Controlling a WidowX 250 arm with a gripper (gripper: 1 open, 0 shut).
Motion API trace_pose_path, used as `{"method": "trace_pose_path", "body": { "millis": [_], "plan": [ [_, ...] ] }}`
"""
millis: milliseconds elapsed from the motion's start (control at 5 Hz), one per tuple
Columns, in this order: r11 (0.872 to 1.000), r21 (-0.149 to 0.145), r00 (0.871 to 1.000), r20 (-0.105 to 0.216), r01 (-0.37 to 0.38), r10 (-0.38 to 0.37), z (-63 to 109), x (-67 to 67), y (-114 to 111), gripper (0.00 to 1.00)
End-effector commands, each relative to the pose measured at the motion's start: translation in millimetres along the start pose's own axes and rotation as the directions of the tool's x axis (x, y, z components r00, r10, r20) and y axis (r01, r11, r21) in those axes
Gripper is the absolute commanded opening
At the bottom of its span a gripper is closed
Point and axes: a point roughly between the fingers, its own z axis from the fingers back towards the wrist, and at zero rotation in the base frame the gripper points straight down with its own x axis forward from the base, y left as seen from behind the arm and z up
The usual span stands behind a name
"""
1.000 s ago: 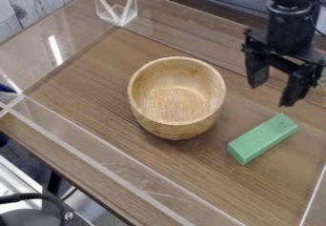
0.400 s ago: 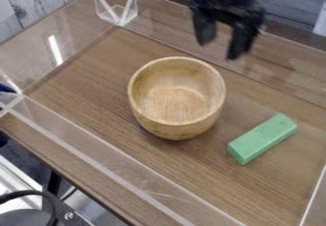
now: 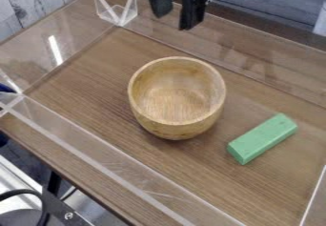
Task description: Remove the green block from inside the brown bowl and put it on the table
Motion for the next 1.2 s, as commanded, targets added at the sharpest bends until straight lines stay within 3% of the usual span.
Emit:
{"method": "trace_pose_path", "body": {
  "millis": [0,400,600,1000],
  "plan": [
    [0.993,0.023,0.989,0.085,0.116,-0.118,22.2,11.0,-0.2,1.0],
    [0.983,0.012,0.979,0.088,0.183,-0.184,2.9,28.0,-0.7,1.0],
    [0.962,0.007,0.959,0.086,0.272,-0.272,-5.1,34.3,3.9,1.0],
    [0.967,0.029,0.962,0.095,0.255,-0.257,-14.7,39.6,20.7,1.0]
  ]
}}
